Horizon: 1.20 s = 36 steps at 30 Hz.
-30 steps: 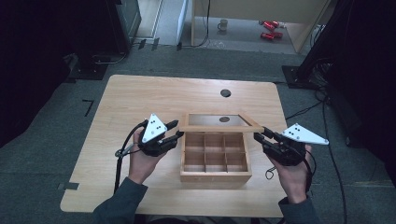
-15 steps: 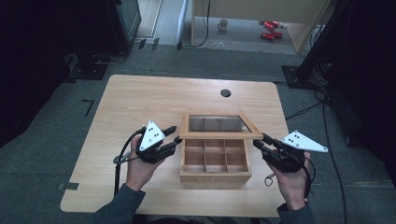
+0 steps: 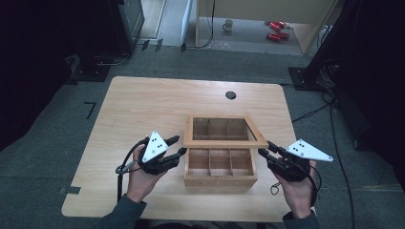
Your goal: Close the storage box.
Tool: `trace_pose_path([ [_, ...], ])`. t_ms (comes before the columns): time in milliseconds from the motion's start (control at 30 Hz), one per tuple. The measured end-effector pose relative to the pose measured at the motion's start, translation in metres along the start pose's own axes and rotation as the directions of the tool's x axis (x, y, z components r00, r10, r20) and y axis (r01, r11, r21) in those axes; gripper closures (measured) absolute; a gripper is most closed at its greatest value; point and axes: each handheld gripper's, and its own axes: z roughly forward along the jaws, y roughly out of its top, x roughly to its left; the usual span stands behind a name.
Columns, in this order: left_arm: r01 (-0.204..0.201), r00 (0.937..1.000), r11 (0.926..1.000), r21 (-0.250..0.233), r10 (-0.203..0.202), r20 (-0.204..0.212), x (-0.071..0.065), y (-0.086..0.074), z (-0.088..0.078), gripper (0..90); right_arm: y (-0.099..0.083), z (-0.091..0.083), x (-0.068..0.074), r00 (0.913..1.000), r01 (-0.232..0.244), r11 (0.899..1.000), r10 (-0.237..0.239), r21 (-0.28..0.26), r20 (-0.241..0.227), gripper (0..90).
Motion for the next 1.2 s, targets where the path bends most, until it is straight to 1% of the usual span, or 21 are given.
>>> trace_pose_path([
  [167,0.007,0.9999,1.0000,-0.005,-0.007,0.008,-0.004,-0.003,-0.002,54.3,-0.006,0.000,0.001,1.0000,-0.008,1.000,0.008,-0.005,-0.002,65.8],
  [667,0.028,0.9992,0.9996,-0.009,-0.028,0.029,-0.011,-0.013,-0.006,53.3,-0.021,0.000,0.004,0.9997,-0.026,1.000,0.026,0.008,-0.006,65.6],
  [900,0.028,0.9991,0.9995,-0.016,-0.028,0.033,-0.013,-0.012,-0.010,53.0,-0.024,0.000,0.004,0.9996,-0.029,1.000,0.030,0.011,-0.005,65.6],
  [1200,0.019,0.9991,0.9998,-0.005,-0.019,0.038,-0.017,-0.016,-0.014,53.0,-0.029,0.000,0.006,0.9998,-0.020,1.000,0.020,0.021,-0.001,65.6],
])
